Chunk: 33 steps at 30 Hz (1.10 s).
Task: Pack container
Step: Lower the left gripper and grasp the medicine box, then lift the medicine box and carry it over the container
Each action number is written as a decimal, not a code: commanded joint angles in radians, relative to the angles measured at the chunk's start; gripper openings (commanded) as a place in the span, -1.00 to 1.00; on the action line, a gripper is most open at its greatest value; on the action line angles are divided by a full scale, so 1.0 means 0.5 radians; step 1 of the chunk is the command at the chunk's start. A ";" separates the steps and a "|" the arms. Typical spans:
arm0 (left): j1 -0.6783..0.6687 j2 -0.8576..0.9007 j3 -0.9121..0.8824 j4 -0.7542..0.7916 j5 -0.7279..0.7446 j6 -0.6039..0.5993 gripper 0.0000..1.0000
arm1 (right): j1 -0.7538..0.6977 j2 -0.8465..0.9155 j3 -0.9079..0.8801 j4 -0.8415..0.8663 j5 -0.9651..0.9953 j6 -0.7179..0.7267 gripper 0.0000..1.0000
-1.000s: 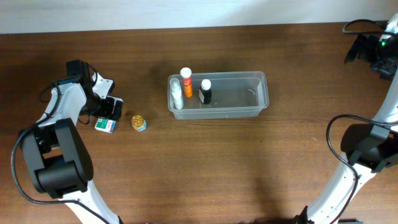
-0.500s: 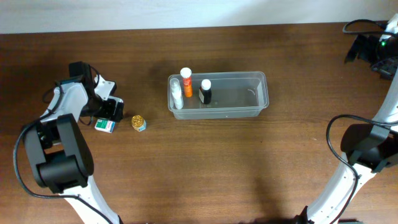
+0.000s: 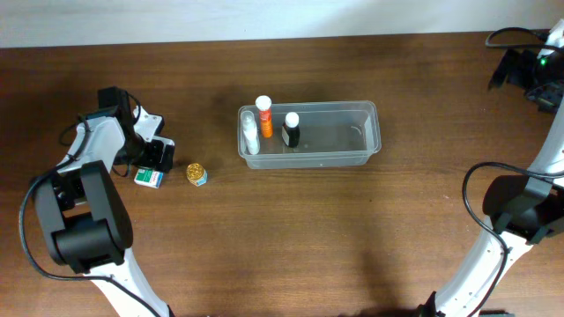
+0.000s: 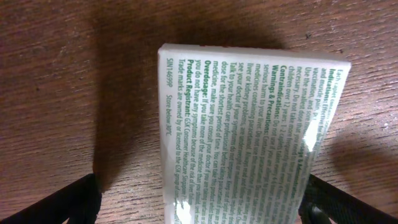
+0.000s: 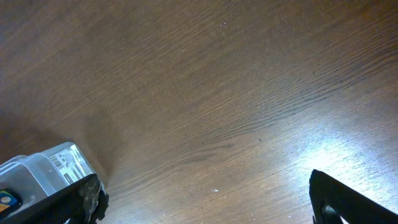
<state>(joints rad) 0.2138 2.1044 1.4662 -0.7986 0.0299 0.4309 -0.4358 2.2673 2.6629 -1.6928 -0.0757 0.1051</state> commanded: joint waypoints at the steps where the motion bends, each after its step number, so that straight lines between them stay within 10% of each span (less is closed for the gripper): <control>1: 0.006 0.069 0.007 0.013 -0.037 0.024 0.99 | 0.007 -0.068 -0.006 -0.011 0.016 0.015 0.96; 9: 0.006 0.069 0.007 0.012 -0.038 0.024 0.96 | 0.007 -0.067 -0.006 -0.011 0.016 0.015 0.97; 11: 0.006 0.069 0.007 0.012 -0.038 0.024 0.41 | 0.007 -0.068 -0.006 -0.011 0.016 0.015 0.97; 16: 0.006 0.069 0.008 0.012 -0.037 0.024 0.00 | 0.007 -0.067 -0.006 -0.011 0.016 0.015 0.97; 33: 0.006 0.066 0.340 -0.284 -0.028 -0.008 -0.25 | 0.007 -0.068 -0.006 -0.011 0.016 0.015 0.97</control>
<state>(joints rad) 0.2138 2.1288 1.5501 -0.9108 0.0185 0.4343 -0.4358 2.2673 2.6629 -1.6928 -0.0757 0.1051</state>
